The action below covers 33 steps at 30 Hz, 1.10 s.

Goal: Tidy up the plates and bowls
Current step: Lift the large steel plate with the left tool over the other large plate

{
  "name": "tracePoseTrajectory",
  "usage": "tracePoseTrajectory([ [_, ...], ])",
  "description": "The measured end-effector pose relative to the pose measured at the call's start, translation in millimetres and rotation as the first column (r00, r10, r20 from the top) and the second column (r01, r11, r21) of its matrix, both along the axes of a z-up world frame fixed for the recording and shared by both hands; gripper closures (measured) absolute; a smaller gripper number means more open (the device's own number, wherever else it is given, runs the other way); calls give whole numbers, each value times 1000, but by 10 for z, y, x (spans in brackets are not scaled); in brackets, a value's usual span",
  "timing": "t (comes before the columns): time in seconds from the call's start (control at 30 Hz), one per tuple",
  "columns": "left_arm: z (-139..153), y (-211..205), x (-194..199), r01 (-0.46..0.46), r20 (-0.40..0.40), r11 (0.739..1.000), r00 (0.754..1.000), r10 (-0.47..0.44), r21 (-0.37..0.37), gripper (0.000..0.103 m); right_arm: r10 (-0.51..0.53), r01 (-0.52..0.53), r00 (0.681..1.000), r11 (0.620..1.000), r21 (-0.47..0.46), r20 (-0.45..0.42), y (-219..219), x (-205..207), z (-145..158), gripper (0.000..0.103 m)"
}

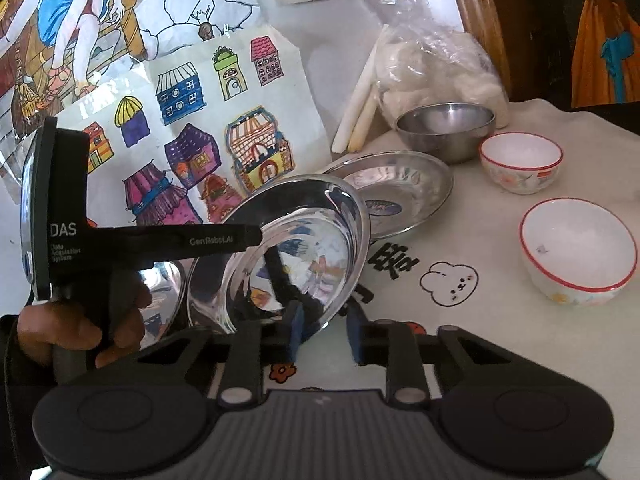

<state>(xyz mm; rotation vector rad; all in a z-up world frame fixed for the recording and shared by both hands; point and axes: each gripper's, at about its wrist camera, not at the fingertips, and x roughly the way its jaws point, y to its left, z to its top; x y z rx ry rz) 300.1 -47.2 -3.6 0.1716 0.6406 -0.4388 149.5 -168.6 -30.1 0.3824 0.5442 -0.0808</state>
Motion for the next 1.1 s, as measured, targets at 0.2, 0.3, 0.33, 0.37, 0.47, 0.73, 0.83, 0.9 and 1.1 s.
tracePoseTrajectory([
  [0.2, 39, 19, -32, 4, -32, 999, 999, -5, -41, 77, -41, 41, 999, 999, 12, -3, -92, -88, 12, 82],
  [0.3, 80, 10, -89, 14, -43, 997, 999, -17, -70, 77, -61, 61, 998, 998, 13, 2, -142, -152, 39, 84],
  [0.33, 90, 1, -104, 15, -45, 997, 999, -19, -78, 77, -68, 68, 998, 998, 12, 3, -152, -170, 47, 84],
  [0.37, 97, -6, -117, 16, -50, 996, 999, -21, -84, 77, -73, 73, 997, 997, 10, 5, -162, -192, 55, 84],
  [0.47, 98, -19, -149, 20, -73, 994, 997, -28, -107, 77, -91, 91, 996, 996, 2, 5, -194, -241, 66, 85],
  [0.73, 77, -87, -262, 32, -103, 994, 994, -43, -102, 77, -121, 121, 993, 993, -3, 6, -260, -364, 54, 86],
  [0.83, 50, -86, -268, 23, -137, 995, 990, -37, -102, 77, -124, 124, 992, 992, -1, 0, -284, -386, 32, 86],
  [0.9, -9, -88, -253, 3, -193, 996, 981, -21, -94, 80, -125, 125, 992, 992, 1, -8, -290, -388, 14, 86],
  [1.1, -19, -7, -366, -37, -208, 989, 978, 6, -143, 87, -133, 133, 991, 991, -20, -14, -296, -427, -11, 86],
])
